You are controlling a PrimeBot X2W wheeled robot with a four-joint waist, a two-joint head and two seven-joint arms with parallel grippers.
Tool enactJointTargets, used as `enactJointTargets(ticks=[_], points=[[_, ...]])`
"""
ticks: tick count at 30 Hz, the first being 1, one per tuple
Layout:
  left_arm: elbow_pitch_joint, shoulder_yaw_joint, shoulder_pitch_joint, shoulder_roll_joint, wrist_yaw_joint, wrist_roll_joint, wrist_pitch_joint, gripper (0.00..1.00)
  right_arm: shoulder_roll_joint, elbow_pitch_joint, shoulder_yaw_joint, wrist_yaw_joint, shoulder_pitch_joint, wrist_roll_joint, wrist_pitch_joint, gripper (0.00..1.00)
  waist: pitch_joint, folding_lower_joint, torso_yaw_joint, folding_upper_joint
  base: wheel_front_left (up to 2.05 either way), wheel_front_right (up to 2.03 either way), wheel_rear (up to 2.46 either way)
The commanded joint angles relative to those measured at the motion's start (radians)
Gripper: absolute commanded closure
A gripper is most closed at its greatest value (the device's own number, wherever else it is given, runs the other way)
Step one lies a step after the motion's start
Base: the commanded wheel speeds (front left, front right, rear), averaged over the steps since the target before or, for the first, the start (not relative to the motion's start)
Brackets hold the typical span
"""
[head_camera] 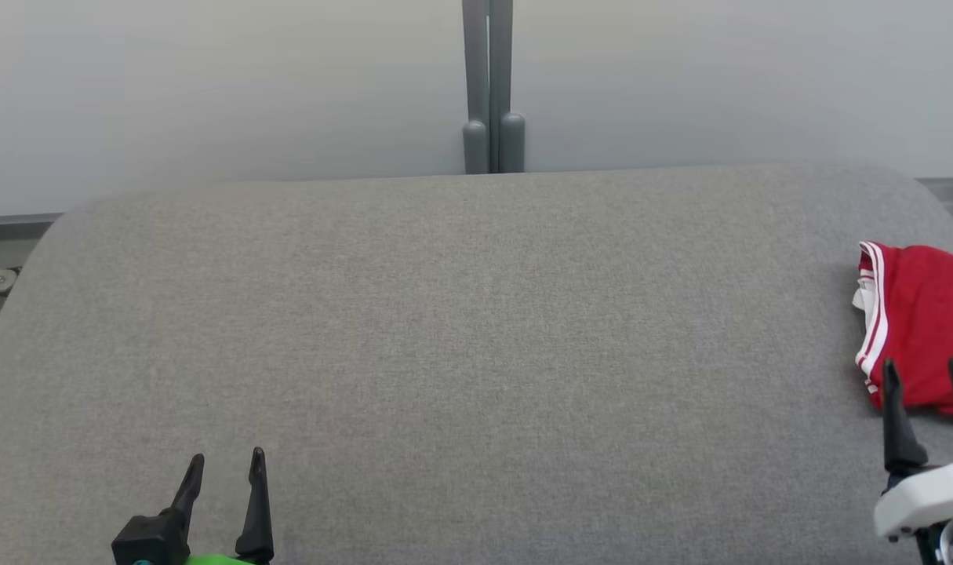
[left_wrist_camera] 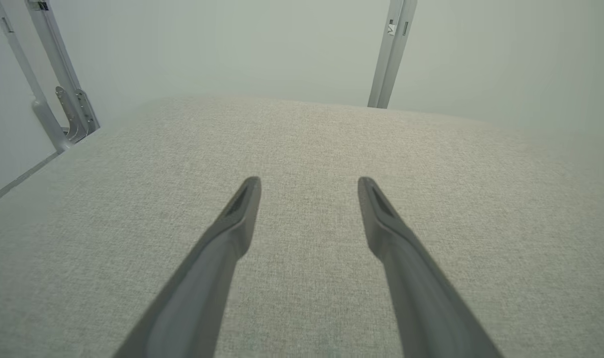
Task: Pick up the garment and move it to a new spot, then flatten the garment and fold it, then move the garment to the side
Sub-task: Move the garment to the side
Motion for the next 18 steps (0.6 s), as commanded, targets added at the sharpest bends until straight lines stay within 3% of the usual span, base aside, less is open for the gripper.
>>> enactJointTargets(ticks=[1,9,18], points=[[0.012,-0.003,0.003,-0.002,-0.002,0.008,-0.002,0.0,0.03,-0.01,-0.01,-0.002,0.035,-0.042,-0.003,0.0,-0.043,0.0,0.04,0.0,0.0,0.0,0.0],[0.056,-0.069,-0.021,-0.002,-0.002,-0.012,-0.002,0.0,0.159,-0.082,-0.039,-0.002,0.136,-0.197,-0.003,0.0,-0.046,0.0,0.025,0.0,0.0,0.0,0.0],[0.079,-0.077,-0.024,-0.001,-0.003,-0.03,-0.002,0.0,0.193,-0.083,-0.037,-0.002,0.152,-0.241,-0.003,0.0,-0.043,0.0,0.005,0.0,0.0,0.0,0.0]])
